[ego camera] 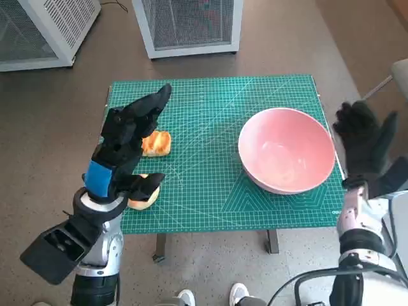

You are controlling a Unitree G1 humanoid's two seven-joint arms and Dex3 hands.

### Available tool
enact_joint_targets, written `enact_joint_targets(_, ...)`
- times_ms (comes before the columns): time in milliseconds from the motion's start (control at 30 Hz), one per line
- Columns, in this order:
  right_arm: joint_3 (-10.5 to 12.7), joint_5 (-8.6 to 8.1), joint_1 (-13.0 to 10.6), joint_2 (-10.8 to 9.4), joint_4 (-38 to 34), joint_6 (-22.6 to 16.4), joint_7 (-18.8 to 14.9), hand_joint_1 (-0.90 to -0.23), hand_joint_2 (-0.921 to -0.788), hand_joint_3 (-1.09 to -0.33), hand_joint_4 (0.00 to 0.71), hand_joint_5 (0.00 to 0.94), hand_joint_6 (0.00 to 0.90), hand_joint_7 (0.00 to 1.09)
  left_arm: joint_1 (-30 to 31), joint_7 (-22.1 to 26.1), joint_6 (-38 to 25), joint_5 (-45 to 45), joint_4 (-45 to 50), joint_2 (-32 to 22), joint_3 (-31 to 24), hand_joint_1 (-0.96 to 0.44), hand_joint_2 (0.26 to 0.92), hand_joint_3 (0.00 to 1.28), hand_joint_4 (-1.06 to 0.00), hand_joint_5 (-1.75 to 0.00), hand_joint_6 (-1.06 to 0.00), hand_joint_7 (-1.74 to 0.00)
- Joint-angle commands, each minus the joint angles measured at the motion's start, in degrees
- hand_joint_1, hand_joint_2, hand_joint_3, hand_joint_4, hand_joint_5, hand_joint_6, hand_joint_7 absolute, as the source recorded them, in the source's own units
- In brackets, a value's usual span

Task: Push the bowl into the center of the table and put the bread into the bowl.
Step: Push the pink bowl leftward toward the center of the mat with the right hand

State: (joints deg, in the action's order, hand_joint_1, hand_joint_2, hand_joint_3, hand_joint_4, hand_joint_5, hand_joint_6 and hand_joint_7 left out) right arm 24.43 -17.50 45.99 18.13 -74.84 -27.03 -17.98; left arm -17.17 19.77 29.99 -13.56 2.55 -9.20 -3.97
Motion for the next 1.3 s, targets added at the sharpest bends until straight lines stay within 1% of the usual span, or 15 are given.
enact_joint_targets(33, -0.21, 1.34, -1.56, -1.52, -1.04, 2.66, 1.18, -0.439, -0.921, -0.791, 0.259, 0.000, 0.073, 0.40, 1.14, 0.13, -0.28, -0.30, 1.31, -0.80, -0.67, -0.61, 0.921, 0.40, -0.26, -0.01, -0.01, -0.65)
enact_joint_targets(133, -0.24, 1.41, -1.37, -2.46, -1.11, 3.55, 1.39, -0.442, -0.921, -0.781, 0.257, 0.000, 0.083, 0.38, 1.66, 0.03, -0.44, -0.13, 1.81, -1.07, -0.96, -0.61, 0.921, 0.40, -0.26, -0.01, -0.02, -0.63)
enact_joint_targets(233, -0.22, 1.48, -1.16, -3.29, -1.14, 4.00, 1.30, -0.460, -0.921, -0.754, 0.259, 0.001, 0.088, 0.36, 2.18, -0.09, -0.62, -0.06, 2.37, -1.35, -1.24, -0.61, 0.921, 0.40, -0.26, -0.01, -0.03, -0.61)
enact_joint_targets(333, -0.08, 1.64, -1.14, -3.51, -1.09, 4.11, 1.28, -0.473, -0.921, -0.736, 0.260, 0.002, 0.092, 0.35, 2.38, -0.13, -0.72, -0.10, 2.60, -1.45, -1.29, -0.61, 0.921, 0.40, -0.26, -0.01, -0.04, -0.60)
enact_joint_targets(500, 0.26, 2.00, -1.14, -3.57, -1.02, 4.18, 1.28, -0.479, -0.921, -0.729, 0.261, 0.002, 0.096, 0.34, 2.44, -0.17, -0.83, -0.11, 2.72, -1.50, -1.27, -0.61, 0.921, 0.40, -0.26, -0.01, -0.04, -0.59)
enact_joint_targets(533, 1.12, 1.05, -0.71, -4.74, -1.13, 4.54, 0.59, -0.479, -0.921, -0.729, 0.261, 0.002, 0.097, 0.34, 3.09, -0.44, -0.72, 0.22, 3.05, -1.70, -1.66, -0.61, 0.921, 0.40, -0.26, -0.01, -0.04, -0.59)
enact_joint_targets(600, 2.38, -0.25, -0.11, -6.55, -1.27, 4.96, -0.35, -0.489, -0.921, -0.717, 0.257, 0.001, 0.100, 0.33, 4.22, -0.70, -0.46, 0.62, 3.61, -2.06, -2.27, -0.60, 0.921, 0.40, -0.26, 0.00, -0.06, -0.56)
enact_joint_targets(733, 3.45, -1.01, 0.60, -8.36, -1.28, 5.14, -1.07, -0.499, -0.921, -0.718, 0.254, 0.000, 0.114, 0.33, 5.64, -0.92, -0.31, 0.87, 4.64, -2.50, -2.93, -0.60, 0.921, 0.40, -0.26, 0.00, -0.09, -0.51)
enact_joint_targets(933, 4.53, -1.40, 2.18, -10.25, -1.30, 5.75, -1.70, -0.501, -0.921, -0.709, 0.268, 0.007, 0.132, 0.33, 7.54, -1.61, -0.68, 1.23, 6.37, -2.77, -3.91, -0.61, 0.921, 0.41, -0.26, 0.00, -0.11, -0.48)
enact_joint_targets(1200, 5.20, -1.34, 4.50, -13.03, -1.36, 6.39, -2.31, -0.504, -0.921, -0.710, 0.272, 0.007, 0.145, 0.34, 9.79, -2.58, -1.34, 1.47, 8.43, -2.60, -4.55, -0.62, 0.921, 0.41, -0.26, 0.00, -0.16, -0.38)
enact_joint_targets(1300, 5.25, -1.24, 5.33, -14.04, -1.35, 6.46, -2.28, -0.504, -0.921, -0.719, 0.275, 0.004, 0.111, 0.41, 10.64, -2.85, -1.58, 1.29, 9.07, -2.65, -4.82, -0.62, 0.921, 0.41, -0.26, 0.00, -0.18, -0.34)
